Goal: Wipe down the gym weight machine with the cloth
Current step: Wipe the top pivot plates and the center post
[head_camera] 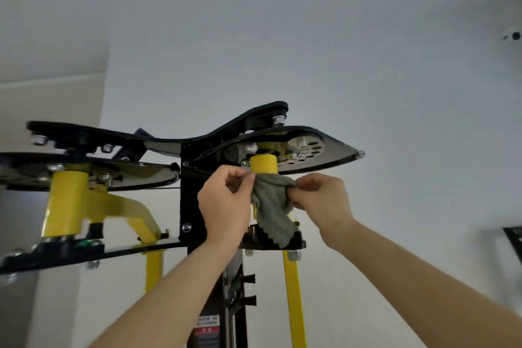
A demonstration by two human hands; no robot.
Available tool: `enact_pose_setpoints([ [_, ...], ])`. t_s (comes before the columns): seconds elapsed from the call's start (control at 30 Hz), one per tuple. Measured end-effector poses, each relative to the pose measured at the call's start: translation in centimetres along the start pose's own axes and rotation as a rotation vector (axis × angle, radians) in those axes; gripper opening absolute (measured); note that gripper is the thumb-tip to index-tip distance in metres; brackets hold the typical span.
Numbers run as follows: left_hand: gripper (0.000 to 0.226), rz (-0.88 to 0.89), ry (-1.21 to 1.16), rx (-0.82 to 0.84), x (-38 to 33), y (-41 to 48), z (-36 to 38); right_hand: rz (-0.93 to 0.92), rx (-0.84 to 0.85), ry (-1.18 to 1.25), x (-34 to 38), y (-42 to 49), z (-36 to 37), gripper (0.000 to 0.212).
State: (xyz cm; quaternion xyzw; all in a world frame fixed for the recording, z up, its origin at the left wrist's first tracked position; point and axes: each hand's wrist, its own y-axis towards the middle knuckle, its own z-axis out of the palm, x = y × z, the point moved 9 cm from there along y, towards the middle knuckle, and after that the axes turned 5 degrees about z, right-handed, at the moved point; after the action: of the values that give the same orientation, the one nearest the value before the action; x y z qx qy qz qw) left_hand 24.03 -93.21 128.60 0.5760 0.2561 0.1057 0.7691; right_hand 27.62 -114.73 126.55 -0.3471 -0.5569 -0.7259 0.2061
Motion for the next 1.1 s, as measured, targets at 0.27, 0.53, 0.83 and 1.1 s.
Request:
enact_pose_setpoints([
  [0.27, 0.007, -0.09, -0.016, 0.14, 1.6, -1.4, 0.1, -0.216, 0.104, -0.436, 1.5, -3.8, 2.1, 0.027],
  [0.53, 0.008, -0.07, -0.2, 0.469, -0.4, -4.4, 1.5, -0.351, 0.206, -0.567, 3.8, -7.7, 2.2, 0.035],
  [0.83, 0.013, 0.05, -0.274, 0.342, -3.0, -2.4, -0.9, -0.251, 0.01, -0.082, 6.5, -5.4, -4.7, 0.029],
  [1.1, 0.032, 0.442, 0.061, 0.224, -9.1, 3.3, -0.2, -0.57, 0.062, -0.329, 16.2, 1.2, -4.7, 0.036],
])
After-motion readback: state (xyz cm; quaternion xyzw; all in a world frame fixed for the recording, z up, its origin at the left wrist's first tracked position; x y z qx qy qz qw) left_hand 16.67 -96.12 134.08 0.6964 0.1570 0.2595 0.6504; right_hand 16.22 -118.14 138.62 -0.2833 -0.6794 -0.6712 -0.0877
